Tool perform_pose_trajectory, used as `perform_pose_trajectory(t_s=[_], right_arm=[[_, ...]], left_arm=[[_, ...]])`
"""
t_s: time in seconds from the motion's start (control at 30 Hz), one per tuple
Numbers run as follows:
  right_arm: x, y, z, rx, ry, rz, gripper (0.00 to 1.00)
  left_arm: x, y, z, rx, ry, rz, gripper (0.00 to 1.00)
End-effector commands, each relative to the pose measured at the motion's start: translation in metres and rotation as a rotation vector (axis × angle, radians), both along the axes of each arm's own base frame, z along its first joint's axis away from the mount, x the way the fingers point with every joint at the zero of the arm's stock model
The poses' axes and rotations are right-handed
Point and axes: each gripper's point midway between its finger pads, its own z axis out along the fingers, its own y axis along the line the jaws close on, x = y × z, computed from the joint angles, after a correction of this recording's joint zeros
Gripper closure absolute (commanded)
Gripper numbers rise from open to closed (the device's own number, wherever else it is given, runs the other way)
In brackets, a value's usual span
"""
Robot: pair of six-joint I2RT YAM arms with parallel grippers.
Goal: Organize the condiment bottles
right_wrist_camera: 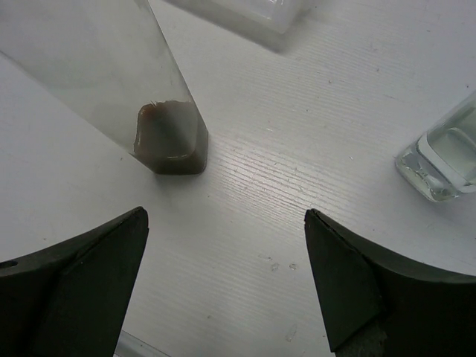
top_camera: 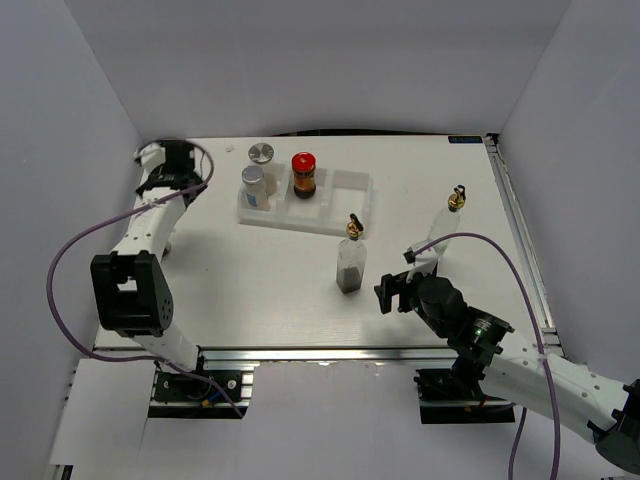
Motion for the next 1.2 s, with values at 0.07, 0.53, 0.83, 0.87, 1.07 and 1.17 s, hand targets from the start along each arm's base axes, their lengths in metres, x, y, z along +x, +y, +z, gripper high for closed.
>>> perform_pose_trajectory(t_s=[0.07, 0.53, 0.83, 0.87, 1.07, 1.17], right_arm=[[0.004, 0.003, 0.015, 0.049, -0.036, -0.007, 0.11], [0.004, 0.004, 0.014, 0.040, -0.031, -0.005, 0.11], [0.005, 0.002, 0.014, 0.037, -0.037, -0.015, 0.11], [0.005, 0.001, 0.014, 0.034, -0.035, -0.018, 0.11], [0.006, 0.001, 0.013, 0.030, -0.033, -0.022, 0.11], [0.006, 0.001, 0.012, 0.027, -0.032, -0.023, 0.11]], left_arm=[[-0.052, 0.061, -0.025, -0.077, -0.063, 0.242, 0.02], [-0.062, 0.120, -0.070, -0.089, 0.027, 0.359, 0.02], [-0.043, 0.128, -0.086, -0.140, 0.061, 0.354, 0.05], [-0.041, 0.127, -0.088, -0.149, 0.057, 0.349, 0.06], [-0.062, 0.119, -0.104, -0.173, 0.112, 0.364, 0.16], [-0.067, 0.117, -0.098, -0.171, 0.087, 0.353, 0.24]])
